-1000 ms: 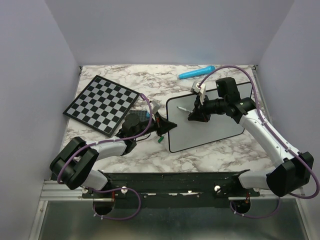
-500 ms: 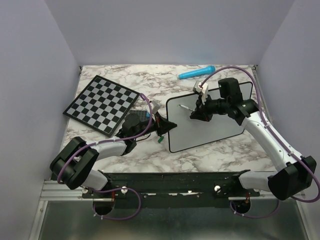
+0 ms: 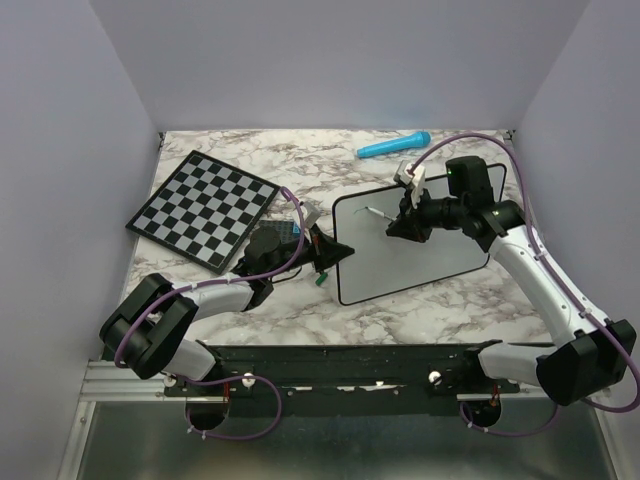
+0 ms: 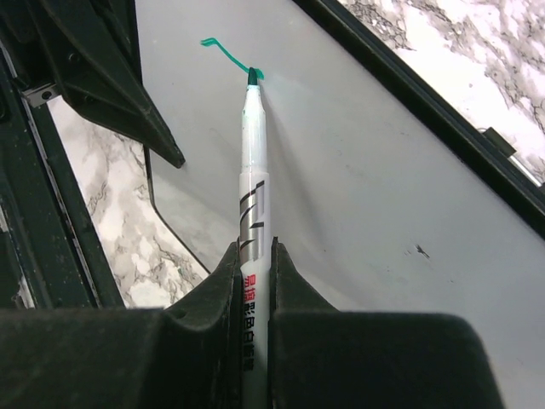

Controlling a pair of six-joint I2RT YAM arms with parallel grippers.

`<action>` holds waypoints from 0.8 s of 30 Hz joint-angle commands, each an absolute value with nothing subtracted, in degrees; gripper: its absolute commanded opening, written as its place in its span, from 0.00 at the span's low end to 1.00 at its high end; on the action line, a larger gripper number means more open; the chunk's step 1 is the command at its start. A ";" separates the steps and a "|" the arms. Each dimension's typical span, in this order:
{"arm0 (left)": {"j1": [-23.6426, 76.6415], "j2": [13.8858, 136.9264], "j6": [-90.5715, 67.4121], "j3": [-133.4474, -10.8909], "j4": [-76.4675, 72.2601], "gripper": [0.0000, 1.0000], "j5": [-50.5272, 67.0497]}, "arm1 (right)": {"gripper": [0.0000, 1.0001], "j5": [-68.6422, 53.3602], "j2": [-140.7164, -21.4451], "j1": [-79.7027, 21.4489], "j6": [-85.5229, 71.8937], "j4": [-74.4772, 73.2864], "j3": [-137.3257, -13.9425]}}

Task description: Write a sentence on the whiteboard

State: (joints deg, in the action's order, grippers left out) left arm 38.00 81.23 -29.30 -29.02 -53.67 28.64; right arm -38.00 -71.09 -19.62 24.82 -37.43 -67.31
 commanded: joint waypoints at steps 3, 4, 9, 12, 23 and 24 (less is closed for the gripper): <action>38.14 82.71 -23.38 -29.35 -51.59 0.00 25.75 | 0.01 -41.84 -73.03 -20.65 27.24 -40.16 -68.90; 38.14 82.71 -23.38 -29.27 -51.68 0.00 25.84 | 0.01 -41.84 -73.39 -20.92 27.25 -40.25 -69.08; 38.14 82.62 -23.29 -29.27 -51.50 0.00 25.93 | 0.00 -41.84 -74.53 -21.62 26.81 -40.25 -70.49; 38.14 82.71 -23.20 -29.27 -51.59 0.00 26.01 | 0.01 -41.75 -75.15 -21.62 26.46 -40.17 -71.19; 38.14 82.88 -23.29 -29.36 -51.59 0.00 26.19 | 0.00 -40.52 -74.80 -21.62 26.19 -39.81 -70.49; 38.14 82.79 -23.29 -29.36 -51.68 0.00 26.10 | 0.00 -40.52 -74.62 -21.62 26.54 -40.08 -70.14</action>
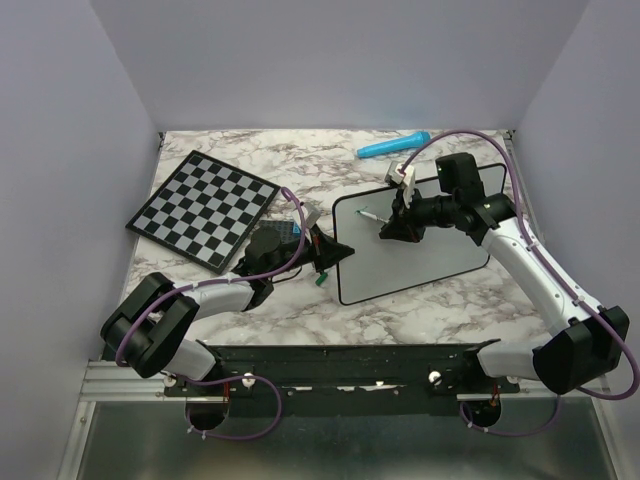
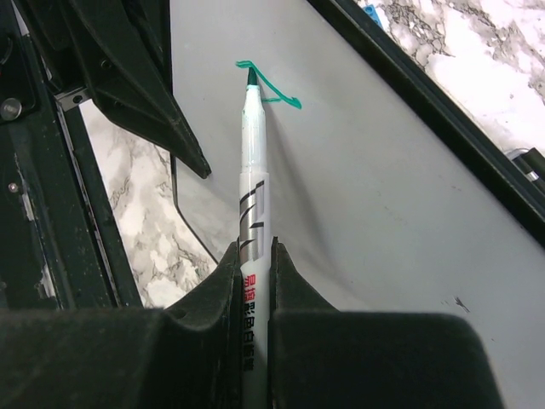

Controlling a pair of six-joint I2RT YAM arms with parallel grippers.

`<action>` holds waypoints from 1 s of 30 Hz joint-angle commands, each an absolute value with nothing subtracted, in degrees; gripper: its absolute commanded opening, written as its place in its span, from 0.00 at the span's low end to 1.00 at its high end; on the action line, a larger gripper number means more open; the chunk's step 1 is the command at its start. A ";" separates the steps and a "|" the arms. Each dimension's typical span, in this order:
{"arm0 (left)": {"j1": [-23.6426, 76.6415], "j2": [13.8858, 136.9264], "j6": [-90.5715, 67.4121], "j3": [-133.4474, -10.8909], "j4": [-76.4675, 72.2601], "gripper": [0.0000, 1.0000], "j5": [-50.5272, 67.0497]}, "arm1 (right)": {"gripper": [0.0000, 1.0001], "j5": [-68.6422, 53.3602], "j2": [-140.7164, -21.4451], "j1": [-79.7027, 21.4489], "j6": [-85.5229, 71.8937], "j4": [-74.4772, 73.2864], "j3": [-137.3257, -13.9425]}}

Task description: Write a sentence on the whiteboard

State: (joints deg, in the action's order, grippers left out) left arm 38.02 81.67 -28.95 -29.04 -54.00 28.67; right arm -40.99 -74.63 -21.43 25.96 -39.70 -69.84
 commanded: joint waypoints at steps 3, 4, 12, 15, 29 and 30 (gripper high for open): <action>38.14 82.79 -23.29 -29.36 -51.59 0.00 26.10 | 0.01 -40.61 -74.44 -21.62 27.86 -41.48 -69.26; 38.14 82.79 -23.20 -29.36 -51.59 0.00 26.19 | 0.00 -40.69 -74.27 -21.62 28.30 -42.18 -68.65; 38.14 82.88 -23.20 -29.53 -51.68 0.00 26.19 | 0.01 -41.04 -73.56 -21.62 30.41 -43.86 -64.78; 38.14 82.97 -23.12 -29.53 -51.59 0.00 26.28 | 0.00 -41.40 -73.65 -21.62 30.67 -43.95 -63.72; 38.14 83.23 -23.12 -29.79 -51.50 0.00 26.37 | 0.01 -43.59 -73.65 -21.62 28.74 -43.68 -70.04; 38.06 83.23 -23.12 -29.79 -51.59 0.00 26.37 | 0.00 -43.33 -73.74 -21.62 28.48 -43.51 -70.14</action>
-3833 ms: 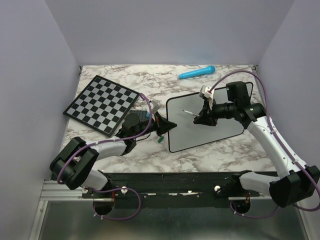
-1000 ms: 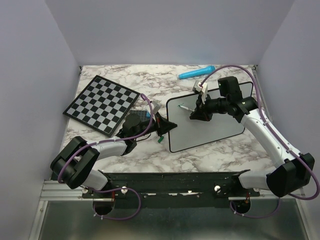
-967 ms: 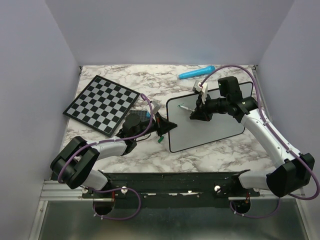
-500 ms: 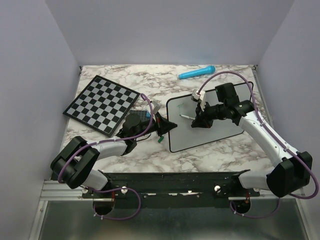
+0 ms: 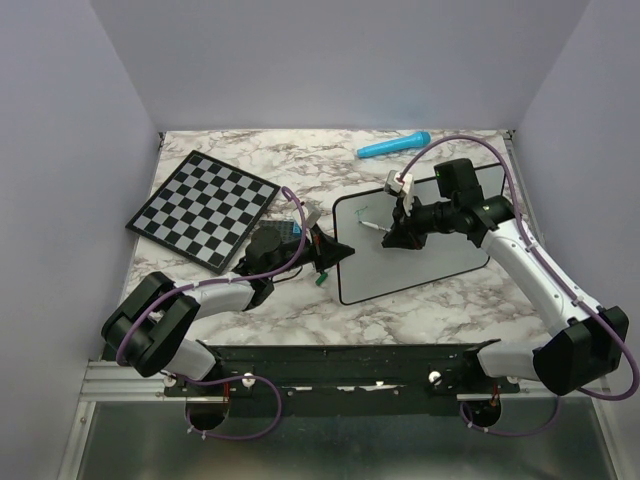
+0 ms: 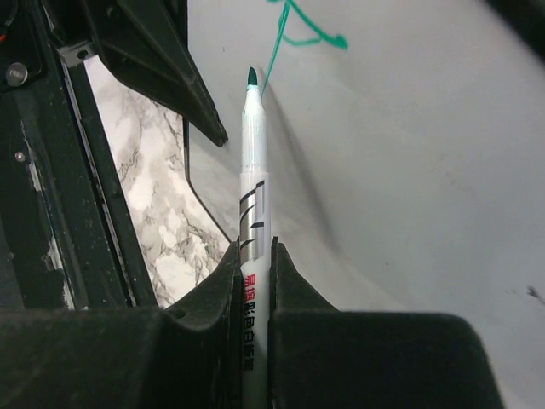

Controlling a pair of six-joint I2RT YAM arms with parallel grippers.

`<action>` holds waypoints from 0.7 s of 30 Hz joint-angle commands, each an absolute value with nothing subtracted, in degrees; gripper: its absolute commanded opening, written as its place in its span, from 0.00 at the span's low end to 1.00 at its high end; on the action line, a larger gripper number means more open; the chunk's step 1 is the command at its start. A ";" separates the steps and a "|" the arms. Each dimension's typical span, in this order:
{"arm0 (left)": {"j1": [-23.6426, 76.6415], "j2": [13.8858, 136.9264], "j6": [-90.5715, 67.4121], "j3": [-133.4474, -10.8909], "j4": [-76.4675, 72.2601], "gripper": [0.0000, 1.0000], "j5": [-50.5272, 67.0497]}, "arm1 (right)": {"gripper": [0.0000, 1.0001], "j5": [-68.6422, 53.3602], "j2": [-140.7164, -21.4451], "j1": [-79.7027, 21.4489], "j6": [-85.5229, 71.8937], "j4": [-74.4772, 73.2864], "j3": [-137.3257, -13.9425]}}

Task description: Write a sentence on the whiteboard

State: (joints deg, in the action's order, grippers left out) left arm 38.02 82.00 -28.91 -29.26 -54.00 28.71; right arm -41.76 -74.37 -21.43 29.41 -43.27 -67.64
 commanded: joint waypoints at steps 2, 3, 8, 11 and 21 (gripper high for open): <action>38.14 83.23 -23.12 -29.79 -51.50 0.00 26.37 | 0.00 -42.45 -74.09 -21.53 27.86 -42.81 -70.14; 38.06 83.23 -23.03 -29.79 -51.50 0.00 26.37 | 0.01 -42.19 -74.27 -21.53 27.60 -42.72 -70.14; 38.14 83.23 -23.12 -29.71 -51.68 0.00 26.54 | 0.01 -41.14 -74.88 -21.62 27.25 -42.63 -70.14; 38.06 83.23 -23.12 -29.71 -51.68 0.00 26.46 | 0.01 -40.69 -75.14 -21.62 26.90 -42.45 -70.05; 38.23 83.32 -23.12 -29.62 -51.77 0.00 26.46 | 0.01 -39.64 -75.76 -21.62 26.10 -42.01 -70.05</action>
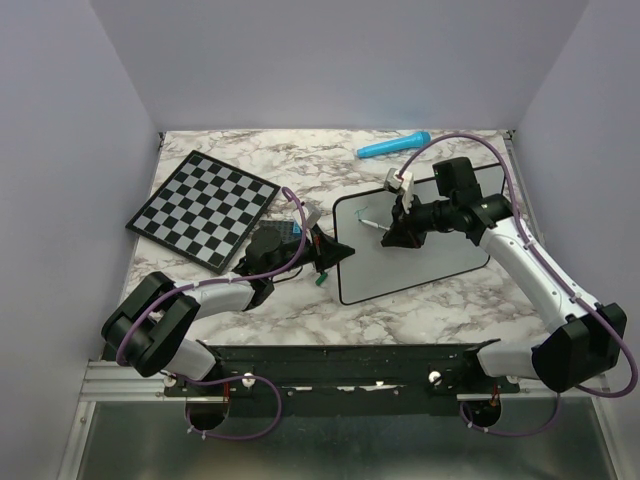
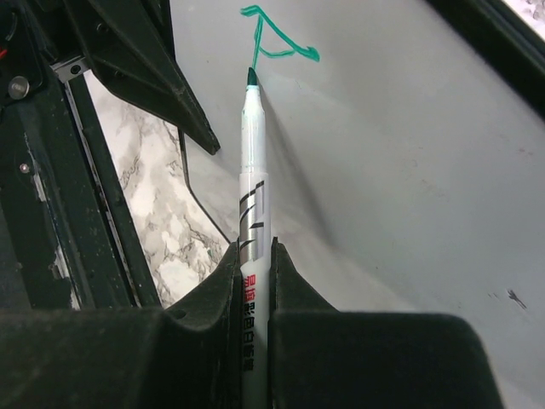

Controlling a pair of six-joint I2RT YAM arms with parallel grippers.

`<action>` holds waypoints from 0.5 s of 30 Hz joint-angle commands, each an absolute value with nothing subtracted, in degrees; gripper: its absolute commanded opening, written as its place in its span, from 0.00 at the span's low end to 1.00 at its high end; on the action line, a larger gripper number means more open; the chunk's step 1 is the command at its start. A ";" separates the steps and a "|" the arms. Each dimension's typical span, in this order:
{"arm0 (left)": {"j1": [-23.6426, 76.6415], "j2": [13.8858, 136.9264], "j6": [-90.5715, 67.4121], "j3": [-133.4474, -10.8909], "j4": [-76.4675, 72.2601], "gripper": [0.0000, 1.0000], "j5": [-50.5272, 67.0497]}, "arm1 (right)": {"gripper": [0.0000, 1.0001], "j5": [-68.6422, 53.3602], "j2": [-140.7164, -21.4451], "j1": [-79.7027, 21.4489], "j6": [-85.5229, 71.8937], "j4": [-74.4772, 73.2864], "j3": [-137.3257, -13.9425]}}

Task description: Write a sentence on the whiteboard

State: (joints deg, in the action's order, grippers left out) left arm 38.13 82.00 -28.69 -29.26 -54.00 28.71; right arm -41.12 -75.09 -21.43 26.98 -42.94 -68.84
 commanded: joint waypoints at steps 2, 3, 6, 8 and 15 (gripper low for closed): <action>38.14 83.23 -23.12 -29.53 -51.94 0.00 26.46 | 0.01 -39.11 -75.67 -21.62 26.02 -41.84 -70.05; 38.14 83.23 -23.12 -29.53 -51.94 0.00 26.46 | 0.01 -38.94 -75.76 -21.62 25.84 -41.84 -69.96; 38.15 83.32 -23.12 -29.44 -51.86 0.00 26.46 | 0.00 -37.62 -75.41 -21.53 25.32 -41.49 -69.79; 38.23 83.32 -23.12 -29.44 -51.94 0.00 26.54 | 0.01 -36.57 -75.15 -21.53 24.96 -41.40 -69.70; 38.23 83.23 -23.12 -29.53 -51.94 0.00 26.54 | 0.00 -35.33 -73.30 -20.04 24.79 -41.31 -68.82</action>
